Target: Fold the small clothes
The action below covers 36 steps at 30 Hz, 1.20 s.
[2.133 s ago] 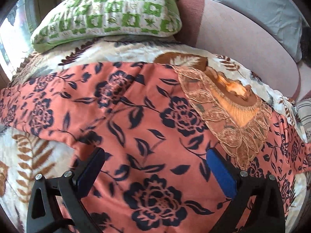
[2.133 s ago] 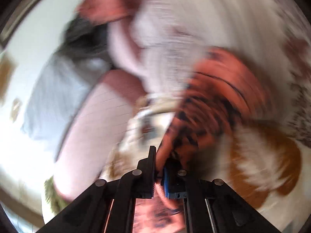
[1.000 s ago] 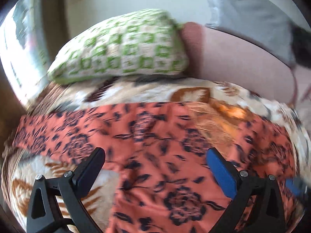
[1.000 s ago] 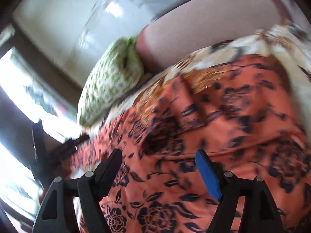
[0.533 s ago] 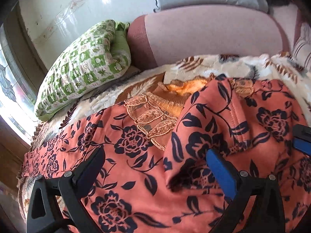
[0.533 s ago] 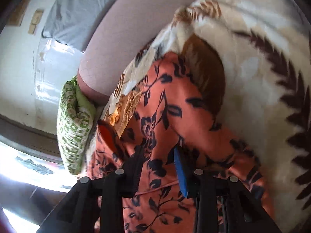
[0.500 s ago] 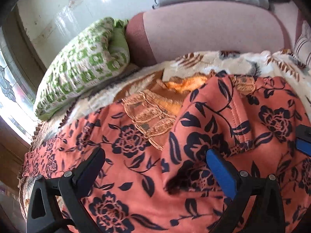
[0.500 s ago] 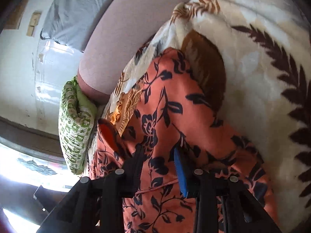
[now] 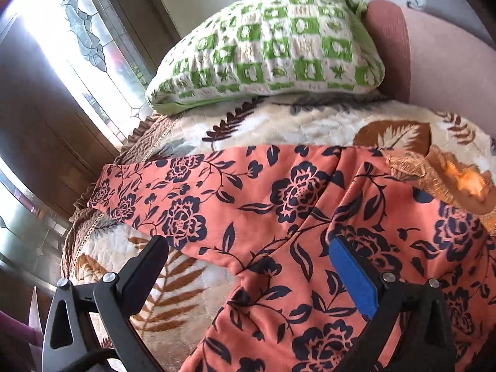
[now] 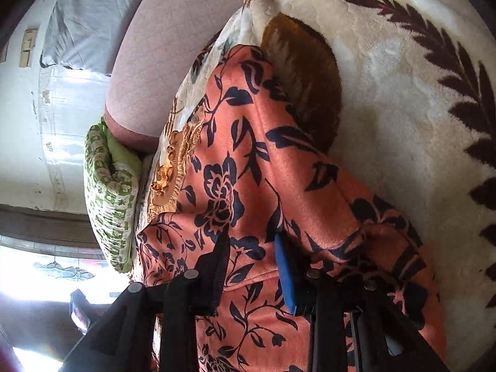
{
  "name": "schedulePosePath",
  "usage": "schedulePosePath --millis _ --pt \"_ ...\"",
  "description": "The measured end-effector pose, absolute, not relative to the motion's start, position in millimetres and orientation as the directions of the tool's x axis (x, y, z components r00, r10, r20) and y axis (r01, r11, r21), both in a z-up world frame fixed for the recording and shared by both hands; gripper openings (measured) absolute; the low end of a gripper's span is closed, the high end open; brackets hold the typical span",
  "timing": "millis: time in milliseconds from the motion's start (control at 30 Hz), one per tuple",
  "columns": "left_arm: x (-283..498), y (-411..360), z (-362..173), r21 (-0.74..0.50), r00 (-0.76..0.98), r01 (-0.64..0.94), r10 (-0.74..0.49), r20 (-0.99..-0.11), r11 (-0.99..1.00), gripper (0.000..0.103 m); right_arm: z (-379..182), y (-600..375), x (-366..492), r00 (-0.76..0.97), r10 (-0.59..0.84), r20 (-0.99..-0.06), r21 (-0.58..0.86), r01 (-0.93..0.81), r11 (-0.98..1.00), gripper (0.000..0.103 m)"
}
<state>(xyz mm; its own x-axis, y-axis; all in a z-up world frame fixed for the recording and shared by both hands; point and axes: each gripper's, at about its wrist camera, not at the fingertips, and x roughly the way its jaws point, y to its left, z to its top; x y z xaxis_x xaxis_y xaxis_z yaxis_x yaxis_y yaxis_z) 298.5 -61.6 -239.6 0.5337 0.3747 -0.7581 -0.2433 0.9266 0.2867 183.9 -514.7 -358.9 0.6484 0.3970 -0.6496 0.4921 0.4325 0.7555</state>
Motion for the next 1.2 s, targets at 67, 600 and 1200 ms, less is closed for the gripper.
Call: schedulePosePath --millis 67,600,1200 --pt "296.9 -65.3 -232.1 0.224 0.550 -0.206 0.302 -0.779 0.953 0.103 -359.1 -515.5 181.5 0.650 0.399 -0.647 0.759 0.494 0.425 0.033" --pt "340.8 -67.7 -294.5 -0.088 0.392 -0.148 -0.023 -0.920 0.985 0.023 -333.2 -482.2 199.3 0.642 0.390 -0.660 0.718 0.385 0.580 0.036" --pt "267.3 83.2 -264.8 -0.200 0.477 -0.355 -0.008 -0.879 0.913 0.028 -330.9 -448.3 212.6 0.560 0.346 -0.753 0.585 0.329 0.741 0.036"
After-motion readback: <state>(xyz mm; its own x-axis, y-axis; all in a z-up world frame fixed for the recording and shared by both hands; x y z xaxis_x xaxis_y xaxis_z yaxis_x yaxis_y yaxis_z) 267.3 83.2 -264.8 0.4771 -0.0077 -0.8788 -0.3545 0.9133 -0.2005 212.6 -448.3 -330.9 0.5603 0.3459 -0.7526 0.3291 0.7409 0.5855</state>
